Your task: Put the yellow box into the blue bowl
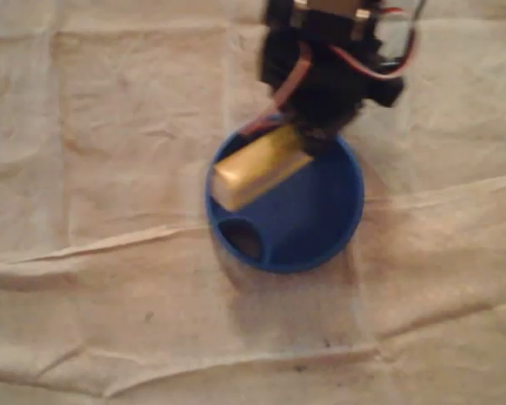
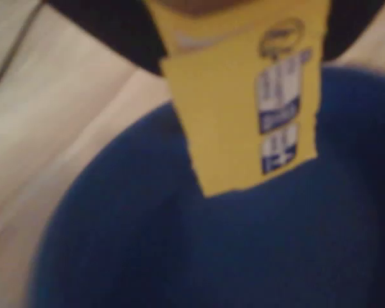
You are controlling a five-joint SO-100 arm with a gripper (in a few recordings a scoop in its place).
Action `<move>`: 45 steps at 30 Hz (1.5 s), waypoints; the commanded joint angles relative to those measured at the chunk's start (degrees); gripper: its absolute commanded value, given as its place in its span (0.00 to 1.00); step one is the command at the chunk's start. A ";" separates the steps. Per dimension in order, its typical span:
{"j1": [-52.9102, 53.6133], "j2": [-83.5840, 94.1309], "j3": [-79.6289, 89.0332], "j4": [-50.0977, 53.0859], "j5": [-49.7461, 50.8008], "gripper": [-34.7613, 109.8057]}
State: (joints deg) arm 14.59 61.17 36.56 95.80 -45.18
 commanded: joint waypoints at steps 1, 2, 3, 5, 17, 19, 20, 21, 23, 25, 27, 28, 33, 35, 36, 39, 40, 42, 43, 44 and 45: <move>0.09 2.72 -3.69 0.00 -0.26 0.35; 0.09 2.72 -3.69 0.00 -0.26 0.36; 0.09 2.72 -3.69 0.00 -0.26 0.37; 0.18 2.72 -3.69 0.00 -0.26 0.38; -0.53 9.93 -3.16 2.46 -0.18 0.38; -0.62 12.22 -2.99 4.92 -0.26 0.38; -0.62 13.10 -2.90 5.45 0.09 0.38; -0.62 13.89 -2.90 5.54 0.44 0.38; -0.62 14.94 -2.81 5.10 0.53 0.38; -0.35 15.56 -2.81 5.01 0.53 0.37; -0.09 16.35 -2.81 5.01 0.62 0.35; 0.00 16.96 -2.81 5.01 0.62 0.33; 0.18 22.50 -2.72 5.01 0.79 0.23; 0.00 25.40 -2.72 5.01 2.20 0.24; -0.09 26.98 -2.72 5.01 3.69 0.24; -0.53 31.46 -2.72 5.01 8.88 0.25; -0.62 32.87 -2.72 5.10 10.55 0.25; -0.62 35.77 -1.67 5.10 13.10 0.25; -0.70 37.27 -0.53 5.10 13.97 0.25; -0.70 39.02 0.97 5.10 14.59 0.25; -0.70 40.96 2.90 5.10 15.21 0.25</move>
State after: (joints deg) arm 14.41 93.69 37.53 100.90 -32.78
